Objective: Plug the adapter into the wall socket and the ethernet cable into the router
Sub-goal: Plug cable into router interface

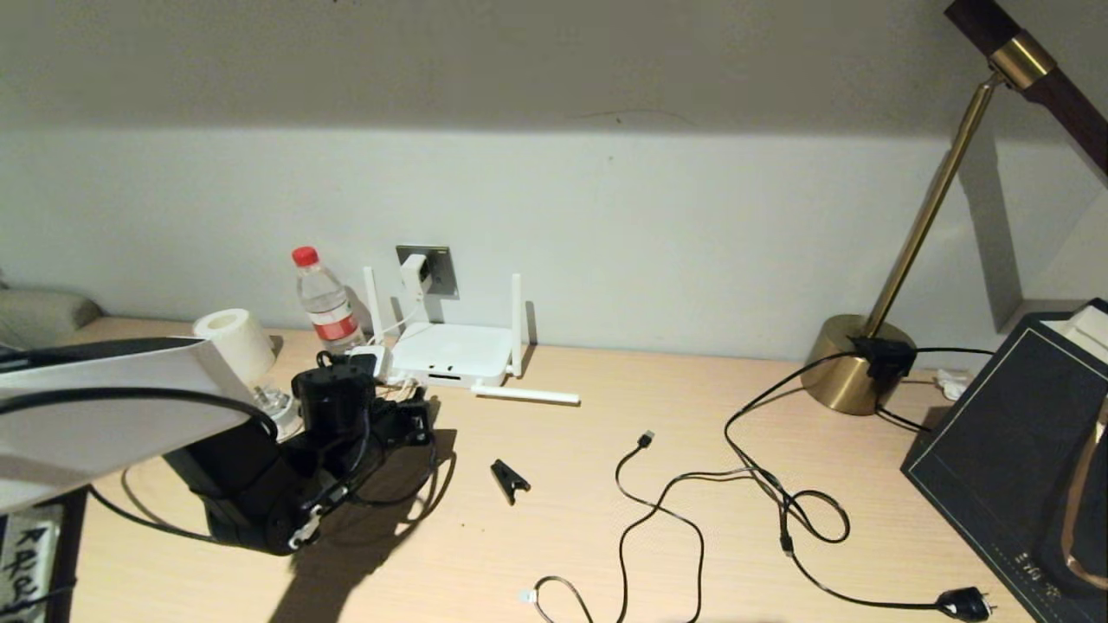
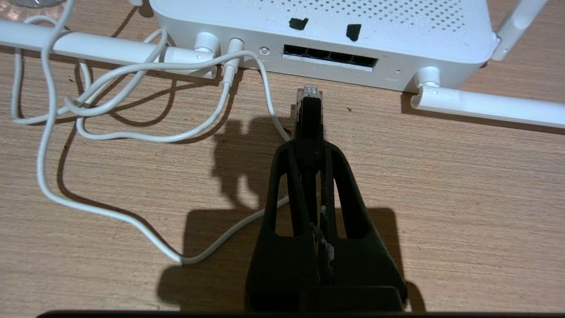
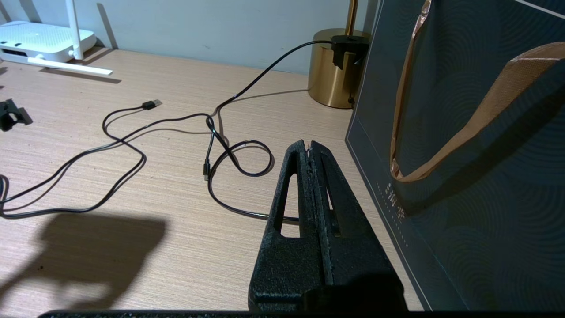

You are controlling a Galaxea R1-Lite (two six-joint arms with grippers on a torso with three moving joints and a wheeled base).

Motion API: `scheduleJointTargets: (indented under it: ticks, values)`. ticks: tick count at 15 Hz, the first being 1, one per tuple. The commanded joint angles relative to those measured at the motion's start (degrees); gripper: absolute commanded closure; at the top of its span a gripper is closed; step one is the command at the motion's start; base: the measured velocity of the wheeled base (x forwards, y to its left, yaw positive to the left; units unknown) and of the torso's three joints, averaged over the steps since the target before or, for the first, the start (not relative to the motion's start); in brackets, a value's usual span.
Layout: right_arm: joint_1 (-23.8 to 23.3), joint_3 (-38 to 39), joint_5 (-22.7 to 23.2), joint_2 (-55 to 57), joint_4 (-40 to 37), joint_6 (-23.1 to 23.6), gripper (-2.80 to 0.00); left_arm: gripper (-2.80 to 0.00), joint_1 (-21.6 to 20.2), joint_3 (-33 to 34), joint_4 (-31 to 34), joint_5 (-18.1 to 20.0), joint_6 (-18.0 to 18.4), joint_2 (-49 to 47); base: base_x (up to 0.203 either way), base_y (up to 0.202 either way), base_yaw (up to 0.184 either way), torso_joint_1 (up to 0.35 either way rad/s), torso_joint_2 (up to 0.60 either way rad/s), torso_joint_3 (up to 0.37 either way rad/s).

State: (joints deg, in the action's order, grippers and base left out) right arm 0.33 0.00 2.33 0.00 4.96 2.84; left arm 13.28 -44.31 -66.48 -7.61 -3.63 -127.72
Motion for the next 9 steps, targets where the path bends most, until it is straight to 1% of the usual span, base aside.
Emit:
scheduleJointTargets:
  ticks: [1,4,9]
  values:
    - [0.0,2.0,0.0,0.1,0.0,0.1,0.00,0.00,0.0,-1.4,-0.3,-0.1,-0.1,-1.9,0.000,0.000,0.000,0.000,0.00,0.000]
    - [0.0,2.0,0.0,0.1,0.0,0.1,0.00,0.00,-0.1,-2.4,-0.3,-0.1,0.1,-3.0,0.000,0.000,0.000,0.000,0.00,0.000]
    - [0.0,2.0,0.0,0.1,0.0,0.1,0.00,0.00,-1.2,-4.7,-0.3,1.4,0.2,-4.7,0.000,0.000,0.000,0.000,0.00,0.000]
